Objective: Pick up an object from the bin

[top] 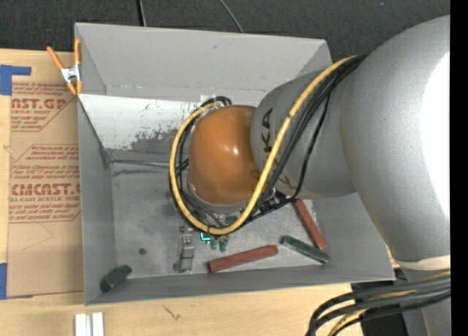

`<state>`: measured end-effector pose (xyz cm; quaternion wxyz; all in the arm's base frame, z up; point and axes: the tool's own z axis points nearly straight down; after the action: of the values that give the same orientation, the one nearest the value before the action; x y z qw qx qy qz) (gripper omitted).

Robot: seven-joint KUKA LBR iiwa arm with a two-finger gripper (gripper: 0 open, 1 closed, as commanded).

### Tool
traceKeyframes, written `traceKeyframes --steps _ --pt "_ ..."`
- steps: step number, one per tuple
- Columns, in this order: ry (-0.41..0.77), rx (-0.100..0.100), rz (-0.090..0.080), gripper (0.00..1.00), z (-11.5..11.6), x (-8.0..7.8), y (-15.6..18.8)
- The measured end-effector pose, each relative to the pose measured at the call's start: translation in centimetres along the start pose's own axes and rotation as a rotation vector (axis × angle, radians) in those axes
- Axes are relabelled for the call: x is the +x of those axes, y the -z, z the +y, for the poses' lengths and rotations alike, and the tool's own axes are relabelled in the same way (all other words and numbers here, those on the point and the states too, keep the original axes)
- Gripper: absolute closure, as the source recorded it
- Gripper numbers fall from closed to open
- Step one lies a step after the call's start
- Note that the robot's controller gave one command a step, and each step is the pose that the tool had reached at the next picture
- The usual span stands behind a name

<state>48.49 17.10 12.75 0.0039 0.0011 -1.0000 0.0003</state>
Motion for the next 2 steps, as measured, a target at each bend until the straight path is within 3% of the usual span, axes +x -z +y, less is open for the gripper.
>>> traceKeyframes --steps 1,2 --pt "-0.002 -0.001 -0.007 0.0 -0.1 -0.2 0.4" --pt "0.109 -0.001 -0.01 0.0 -5.2 -1.8 -3.8"
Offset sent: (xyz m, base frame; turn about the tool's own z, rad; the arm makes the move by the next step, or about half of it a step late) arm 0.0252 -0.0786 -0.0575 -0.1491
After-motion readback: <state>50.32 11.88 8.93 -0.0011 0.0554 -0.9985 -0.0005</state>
